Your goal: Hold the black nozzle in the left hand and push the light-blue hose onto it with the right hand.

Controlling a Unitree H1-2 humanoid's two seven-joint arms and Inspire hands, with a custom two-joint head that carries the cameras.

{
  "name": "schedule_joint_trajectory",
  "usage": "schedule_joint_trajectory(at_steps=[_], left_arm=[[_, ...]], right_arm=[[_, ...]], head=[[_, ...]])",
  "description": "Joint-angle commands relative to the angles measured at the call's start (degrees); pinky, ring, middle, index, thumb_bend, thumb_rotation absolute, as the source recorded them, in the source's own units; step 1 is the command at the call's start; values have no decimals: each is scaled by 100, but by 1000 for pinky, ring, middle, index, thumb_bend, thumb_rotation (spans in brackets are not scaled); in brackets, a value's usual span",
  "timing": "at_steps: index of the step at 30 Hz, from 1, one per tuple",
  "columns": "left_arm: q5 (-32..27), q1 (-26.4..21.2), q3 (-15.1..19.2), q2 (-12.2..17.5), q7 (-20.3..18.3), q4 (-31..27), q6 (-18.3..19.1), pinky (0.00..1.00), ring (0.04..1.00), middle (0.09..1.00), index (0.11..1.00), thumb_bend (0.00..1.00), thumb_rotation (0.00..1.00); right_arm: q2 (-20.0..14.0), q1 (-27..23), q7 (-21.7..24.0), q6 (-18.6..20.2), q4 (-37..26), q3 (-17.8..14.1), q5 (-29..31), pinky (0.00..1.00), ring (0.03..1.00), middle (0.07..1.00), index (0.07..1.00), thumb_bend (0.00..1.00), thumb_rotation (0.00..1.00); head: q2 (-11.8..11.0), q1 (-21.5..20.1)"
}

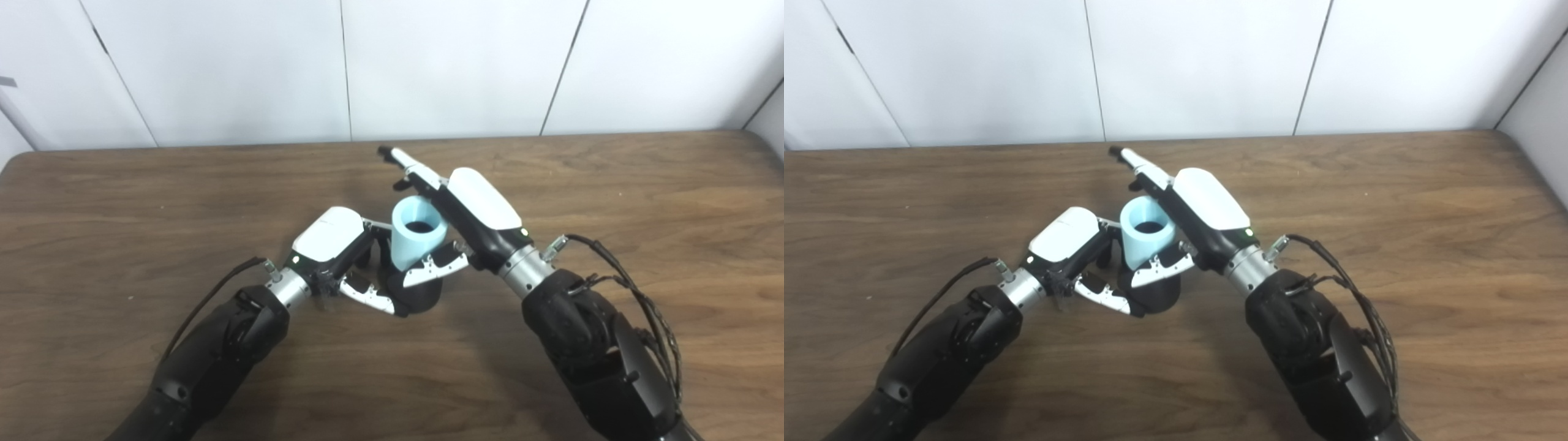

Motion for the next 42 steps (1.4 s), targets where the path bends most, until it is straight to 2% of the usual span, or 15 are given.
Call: schedule_joint_trajectory(at_steps=[1, 9, 13, 19, 22, 26, 32, 35, 36, 38, 39, 40, 42], left_arm=[[232, 276, -257, 43, -508, 320, 56, 299, 363, 437, 513, 521, 0], [273, 251, -255, 5, -407, 373, 5, 303, 367, 439, 512, 521, 0], [285, 249, -265, 5, -381, 369, -2, 305, 368, 442, 510, 521, 0], [293, 249, -257, -4, -332, 411, -9, 313, 378, 448, 507, 522, 0], [339, 246, -266, 0, -274, 440, -23, 313, 380, 453, 503, 523, 0], [330, 242, -266, 4, -246, 470, -57, 308, 375, 455, 500, 523, 0], [296, 235, -255, 24, -312, 452, -51, 313, 380, 456, 502, 523, 0], [291, 235, -249, 40, -312, 441, -65, 315, 381, 453, 504, 523, 0], [290, 236, -247, 43, -312, 434, -63, 313, 379, 452, 504, 523, 0], [274, 237, -239, 48, -332, 419, -52, 303, 373, 450, 504, 523, 0], [269, 235, -237, 49, -338, 420, -50, 302, 372, 450, 505, 523, 0], [266, 233, -235, 49, -343, 423, -48, 303, 374, 452, 504, 523, 0], [279, 229, -237, 50, -342, 433, -47, 303, 373, 451, 504, 523, 0]], right_arm=[[108, -129, -16, 1, -236, -141, 197, 577, 790, 965, 1000, 964, 230], [199, -108, 62, 135, -348, -380, 401, 575, 784, 961, 1000, 956, 213], [184, -110, 138, 232, -461, -439, 480, 596, 809, 993, 1000, 973, 230], [56, -172, 268, 299, -675, -650, 667, 800, 983, 1000, 1000, 1000, 419], [-108, -170, 379, 291, -783, -796, 888, 895, 999, 1000, 1000, 1000, 480], [-384, -94, 449, 164, -929, -972, 1068, 860, 1000, 1000, 1000, 1000, 539], [-719, 75, 624, 464, -1366, -1341, 1607, 867, 1000, 1000, 1000, 1000, 541], [-744, 204, 640, 518, -1505, -1586, 2192, 853, 1000, 1000, 1000, 1000, 560], [-746, 256, 587, 375, -1472, -1647, 2315, 850, 995, 1000, 997, 1000, 576], [-789, 382, 426, -333, -1203, -1734, 2413, 828, 949, 967, 946, 945, 659], [-831, 438, 361, -709, -1073, -1750, 2375, 809, 923, 940, 916, 888, 707], [-886, 478, 308, -1035, -984, -1742, 2245, 787, 889, 905, 882, 787, 759], [-995, 510, 283, -1478, -941, -1668, 1885, 786, 868, 879, 859, 688, 808]], head=[[6, -7], [-4, -1], [1, 7], [5, 10], [4, 11], [3, 16], [-5, 16], [-3, 11], [-2, 12], [-4, 17], [-7, 21], [-6, 21], [-2, 15]])
